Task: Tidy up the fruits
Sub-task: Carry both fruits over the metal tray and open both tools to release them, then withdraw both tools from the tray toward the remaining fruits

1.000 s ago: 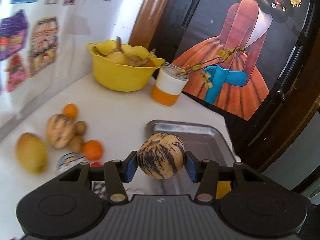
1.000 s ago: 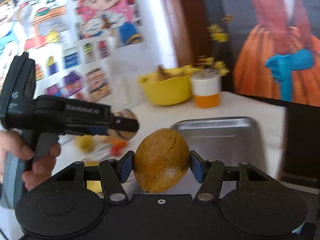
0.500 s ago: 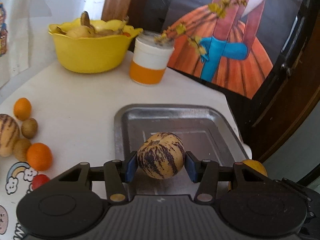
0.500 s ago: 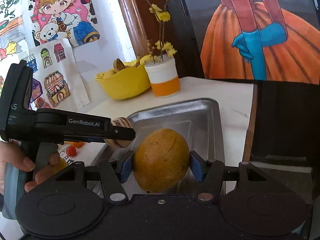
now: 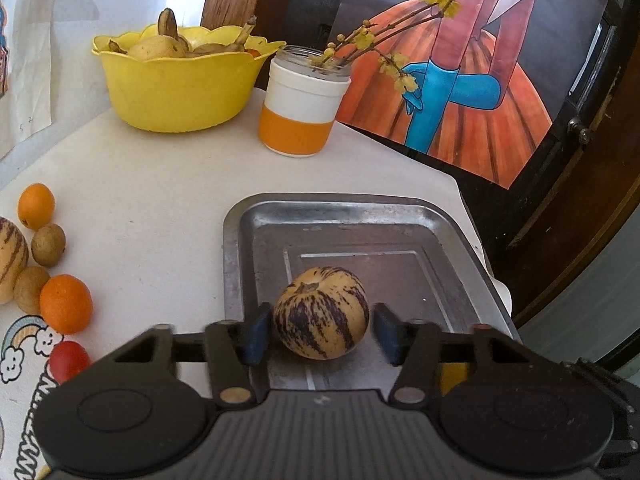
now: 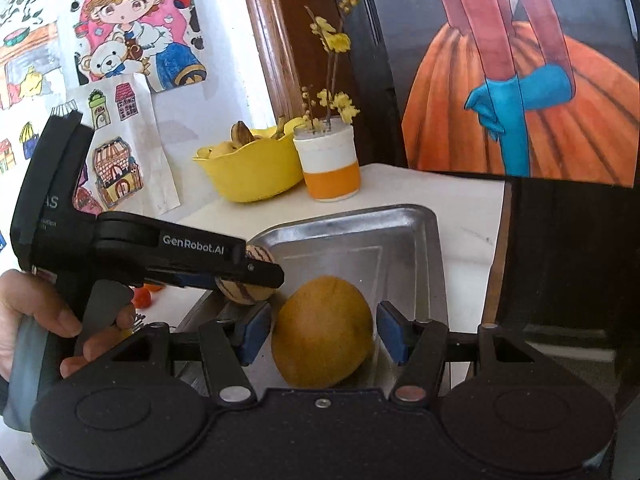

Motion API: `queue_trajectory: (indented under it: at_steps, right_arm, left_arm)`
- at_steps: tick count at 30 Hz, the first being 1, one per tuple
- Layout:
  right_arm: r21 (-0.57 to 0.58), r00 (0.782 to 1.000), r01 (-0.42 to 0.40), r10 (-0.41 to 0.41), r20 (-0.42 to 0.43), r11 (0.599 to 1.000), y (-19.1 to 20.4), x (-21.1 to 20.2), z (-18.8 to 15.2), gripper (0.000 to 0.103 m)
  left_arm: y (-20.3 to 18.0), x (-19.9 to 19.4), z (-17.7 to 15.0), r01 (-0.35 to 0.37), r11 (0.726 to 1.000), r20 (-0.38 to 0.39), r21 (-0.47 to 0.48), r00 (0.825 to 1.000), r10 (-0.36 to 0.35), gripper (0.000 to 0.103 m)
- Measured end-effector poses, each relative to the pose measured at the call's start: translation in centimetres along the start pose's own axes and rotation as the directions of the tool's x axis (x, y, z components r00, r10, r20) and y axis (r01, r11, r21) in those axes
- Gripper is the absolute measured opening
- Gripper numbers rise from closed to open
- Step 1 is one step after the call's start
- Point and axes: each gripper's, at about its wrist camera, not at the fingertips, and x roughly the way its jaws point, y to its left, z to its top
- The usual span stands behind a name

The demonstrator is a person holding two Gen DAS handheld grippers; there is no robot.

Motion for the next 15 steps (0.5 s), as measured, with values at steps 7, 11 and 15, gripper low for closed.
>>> queue_trajectory:
  at_steps: [7,11,15]
  right_arm:
    - [-0.04,0.998,0.029,-0.027,0.048,0.999,1.5,-2.4,-0.1,0.091]
    - [-0.055,0.995,0.057,-0.052,0.088,0.997,2.7,-4.1,0.3,0.101]
    - [-0.061,0.992,0.069,-0.063,0.108,0.996,4.4,-5.9,0.7,0.102]
  left_arm:
    - [-0.9,-2.8,0.1,0.003,1.0,0.074,0.025,0.997,-0.005,0.097]
    - [-0.7,-5.2,0.1,0.0,1.0,0.128,0.006,0.992,-0.001,0.102]
    - [-0.4,-8.1,-0.2,-0.015,1.0,0.185,0.007,0.983,0.014,0.102]
